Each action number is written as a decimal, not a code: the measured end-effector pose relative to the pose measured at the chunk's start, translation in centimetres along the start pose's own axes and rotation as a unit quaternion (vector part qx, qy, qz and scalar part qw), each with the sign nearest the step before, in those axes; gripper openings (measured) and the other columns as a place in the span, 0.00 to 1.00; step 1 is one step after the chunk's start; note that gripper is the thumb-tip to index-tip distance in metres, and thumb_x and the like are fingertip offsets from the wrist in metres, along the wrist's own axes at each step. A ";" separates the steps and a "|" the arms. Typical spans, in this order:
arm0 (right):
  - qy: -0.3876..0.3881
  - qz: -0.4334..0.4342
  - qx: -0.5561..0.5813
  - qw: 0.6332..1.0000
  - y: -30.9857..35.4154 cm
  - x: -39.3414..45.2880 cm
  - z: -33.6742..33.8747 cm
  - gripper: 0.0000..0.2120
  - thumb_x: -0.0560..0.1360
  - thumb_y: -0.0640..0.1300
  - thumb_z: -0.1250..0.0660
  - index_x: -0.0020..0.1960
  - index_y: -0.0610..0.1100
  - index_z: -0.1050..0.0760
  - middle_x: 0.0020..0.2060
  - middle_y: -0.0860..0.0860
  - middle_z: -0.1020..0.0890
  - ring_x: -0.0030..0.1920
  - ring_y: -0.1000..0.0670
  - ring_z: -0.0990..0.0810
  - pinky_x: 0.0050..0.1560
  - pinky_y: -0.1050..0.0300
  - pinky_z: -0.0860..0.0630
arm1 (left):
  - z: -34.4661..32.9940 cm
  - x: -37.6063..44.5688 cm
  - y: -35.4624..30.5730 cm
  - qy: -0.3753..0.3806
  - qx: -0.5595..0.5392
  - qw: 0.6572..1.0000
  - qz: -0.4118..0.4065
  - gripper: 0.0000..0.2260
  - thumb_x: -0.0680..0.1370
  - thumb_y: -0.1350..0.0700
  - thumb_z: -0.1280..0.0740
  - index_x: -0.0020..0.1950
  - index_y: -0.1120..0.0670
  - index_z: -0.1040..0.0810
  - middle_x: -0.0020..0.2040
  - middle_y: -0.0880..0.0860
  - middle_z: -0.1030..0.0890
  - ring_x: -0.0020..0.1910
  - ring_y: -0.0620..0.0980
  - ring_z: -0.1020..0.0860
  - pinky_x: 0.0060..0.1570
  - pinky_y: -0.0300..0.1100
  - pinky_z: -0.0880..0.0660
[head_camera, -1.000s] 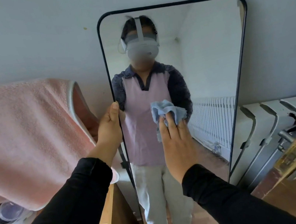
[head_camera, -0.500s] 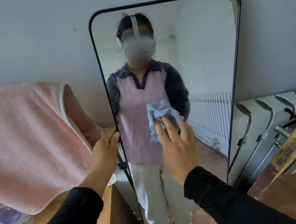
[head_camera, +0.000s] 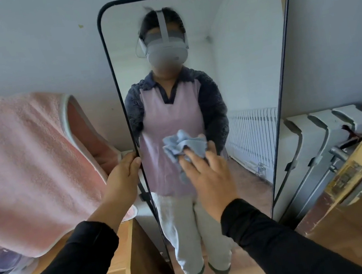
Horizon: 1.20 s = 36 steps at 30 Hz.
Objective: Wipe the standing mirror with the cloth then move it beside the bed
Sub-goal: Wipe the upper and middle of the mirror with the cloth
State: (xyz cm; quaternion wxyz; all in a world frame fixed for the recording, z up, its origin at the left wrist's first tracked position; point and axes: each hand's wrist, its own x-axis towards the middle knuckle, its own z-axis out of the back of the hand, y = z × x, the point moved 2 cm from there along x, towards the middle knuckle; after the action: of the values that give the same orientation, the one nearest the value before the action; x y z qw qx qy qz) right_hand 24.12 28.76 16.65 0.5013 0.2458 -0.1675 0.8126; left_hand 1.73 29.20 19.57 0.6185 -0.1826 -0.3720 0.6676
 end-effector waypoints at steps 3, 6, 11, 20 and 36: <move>-0.012 -0.084 0.040 0.996 -0.7 -0.5 0.7 0.28 0.72 0.32 0.34 0.71 0.45 0.27 0.71 0.46 0.28 0.56 0.40 0.28 0.55 0.48 0.23 | -0.1 -0.1 0.1 0.000 -0.047 0.999 0.025 0.11 0.82 0.46 0.43 0.53 0.48 0.23 0.44 0.50 0.20 0.46 0.57 0.20 0.53 0.56 0.22; -0.007 -0.097 0.058 0.994 1.9 0.4 0.3 0.26 0.72 0.34 0.32 0.70 0.40 0.28 0.70 0.40 0.29 0.56 0.40 0.26 0.57 0.48 0.21 | -0.1 -0.2 0.1 0.004 -0.093 0.994 0.049 0.11 0.77 0.41 0.44 0.50 0.39 0.23 0.45 0.57 0.19 0.48 0.62 0.20 0.54 0.61 0.22; 0.055 0.024 0.034 0.998 6.1 0.1 -0.8 0.32 0.73 0.41 0.36 0.76 0.41 0.37 0.73 0.41 0.34 0.57 0.42 0.30 0.59 0.51 0.23 | -0.1 -0.4 0.0 -0.001 -0.100 0.994 0.046 0.13 0.78 0.38 0.43 0.50 0.42 0.22 0.46 0.66 0.20 0.47 0.68 0.22 0.52 0.62 0.24; 0.071 -0.085 -0.045 0.993 -2.2 -2.9 0.6 0.30 0.75 0.38 0.37 0.76 0.44 0.36 0.74 0.45 0.31 0.63 0.40 0.29 0.58 0.41 0.28 | -0.4 -0.1 0.6 -0.003 -0.106 0.992 0.062 0.10 0.75 0.36 0.44 0.50 0.29 0.23 0.50 0.67 0.21 0.50 0.69 0.21 0.54 0.66 0.23; 0.077 -0.116 -0.052 0.989 -7.7 -4.5 0.1 0.28 0.75 0.37 0.34 0.74 0.45 0.34 0.73 0.45 0.30 0.68 0.38 0.30 0.59 0.40 0.27 | -0.8 -0.2 0.6 -0.021 -0.129 0.989 0.070 0.10 0.78 0.42 0.43 0.48 0.29 0.23 0.45 0.50 0.21 0.51 0.61 0.21 0.57 0.63 0.23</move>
State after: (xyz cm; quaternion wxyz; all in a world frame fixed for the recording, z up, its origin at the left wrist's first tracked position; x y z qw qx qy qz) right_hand 32.74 28.83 14.39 0.6158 0.1743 -0.1409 0.7553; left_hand 1.92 29.30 18.57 0.5332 -0.2728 -0.4541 0.6595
